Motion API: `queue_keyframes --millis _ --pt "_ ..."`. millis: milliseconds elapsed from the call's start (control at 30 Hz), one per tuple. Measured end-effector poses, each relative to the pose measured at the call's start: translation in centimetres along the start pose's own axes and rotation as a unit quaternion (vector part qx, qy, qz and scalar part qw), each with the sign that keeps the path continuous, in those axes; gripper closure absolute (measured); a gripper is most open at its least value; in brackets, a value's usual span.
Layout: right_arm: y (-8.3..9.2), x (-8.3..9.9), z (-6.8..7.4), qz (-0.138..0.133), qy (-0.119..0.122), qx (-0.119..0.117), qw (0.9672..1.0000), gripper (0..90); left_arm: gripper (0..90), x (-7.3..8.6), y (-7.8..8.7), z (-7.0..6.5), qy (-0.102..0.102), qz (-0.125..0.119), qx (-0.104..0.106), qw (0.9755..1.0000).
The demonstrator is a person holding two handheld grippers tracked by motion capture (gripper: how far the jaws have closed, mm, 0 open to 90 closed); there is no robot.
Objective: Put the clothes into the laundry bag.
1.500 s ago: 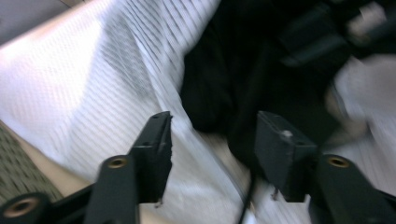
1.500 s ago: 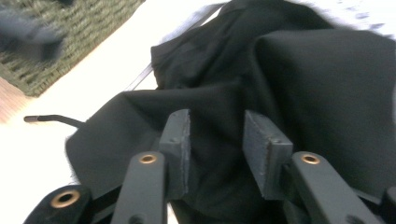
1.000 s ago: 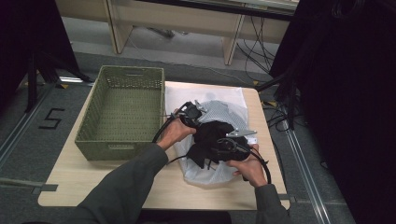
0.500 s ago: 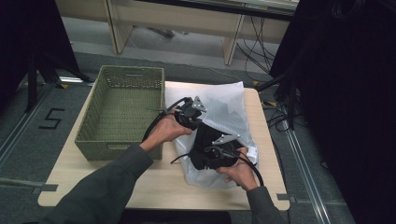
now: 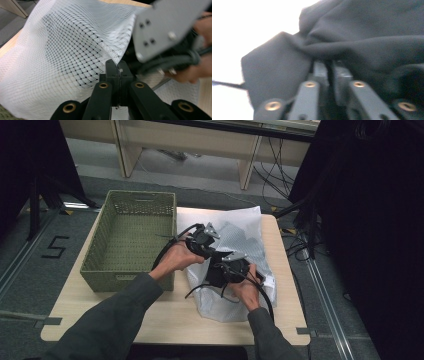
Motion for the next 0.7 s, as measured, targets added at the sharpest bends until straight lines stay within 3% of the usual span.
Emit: queue_keyframes --millis 33,67,133,200,233,300,367,433,467,500,533,600,633,667,700 --pt "0.2 0.1 0.1 -0.006 0.01 -0.005 0.9999 71.4 89.4 0.1 0.0 0.2 0.0 0.001 -0.002 1.0" --pt "1.0 0.2 0.7 -0.003 -0.001 -0.015 0.9999 66.8 89.5 0.2 0.0 0.5 0.002 0.004 -0.004 1.0" --pt "2.6 0.1 1.6 -0.015 0.013 -0.054 0.9984 61.1 89.4 0.4 -0.1 0.8 0.012 0.0 -0.006 0.9999" --pt "4.0 -0.1 2.6 -0.051 0.007 -0.097 0.994 58.3 89.5 0.5 -0.1 1.0 0.013 0.004 -0.004 0.9999" --pt "4.6 0.0 3.2 -0.047 0.001 -0.12 0.9917 57.5 89.5 0.4 -0.1 1.1 0.015 0.004 -0.004 0.9999" --pt "5.1 0.3 4.7 -0.048 0.017 -0.151 0.9873 57.1 89.4 0.4 -0.2 1.3 0.013 0.0 -0.002 0.9999" --pt "4.3 0.4 5.5 -0.047 0.046 -0.153 0.9861 56.2 89.4 0.4 -0.2 1.4 0.017 0.003 0.001 0.9999" --pt "3.0 0.4 5.8 -0.038 0.042 -0.151 0.9869 56.2 89.4 0.4 -0.2 1.5 0.015 0.005 0.003 0.9999" --pt "2.3 0.2 5.7 -0.032 0.047 -0.16 0.9855 56.3 89.4 0.4 -0.3 1.5 0.012 0.003 0.004 0.9999" --pt "1.7 0.2 5.8 -0.026 0.034 -0.177 0.9832 57.4 89.4 0.4 -0.3 1.5 0.02 0.003 0.003 0.9998" --pt "1.1 0.3 5.6 -0.007 0.048 -0.177 0.983 59.8 89.3 0.4 -0.3 1.6 0.016 0.006 0.005 0.9999" --pt "0.2 0.5 5.5 -0.001 0.066 -0.172 0.983 72.8 89.3 0.5 -0.3 1.7 0.012 0.01 0.008 0.9998" --pt "0.3 0.7 5.6 0.012 0.058 -0.175 0.9829 76.2 89.3 0.5 -0.4 1.7 0.018 0.002 0.005 0.9998" --pt "0.1 0.5 5.6 -0.011 0.064 -0.168 0.9837 80.3 89.3 0.5 -0.4 1.8 0.021 0.004 0.003 0.9998" --pt "0.6 0.4 5.4 -0.003 0.064 -0.17 0.9834 81.8 89.3 0.5 -0.4 1.8 0.023 0.002 0.004 0.9997"
Point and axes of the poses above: each handheld gripper's, and its own axes: y roughly backward along the jaws, x roughly out of its underside, z roughly to its left, the point moved 4 cm from there along -y, roughly forward along the jaws, and after that the axes turned 11 degrees about -y, right-handed, at the moved point
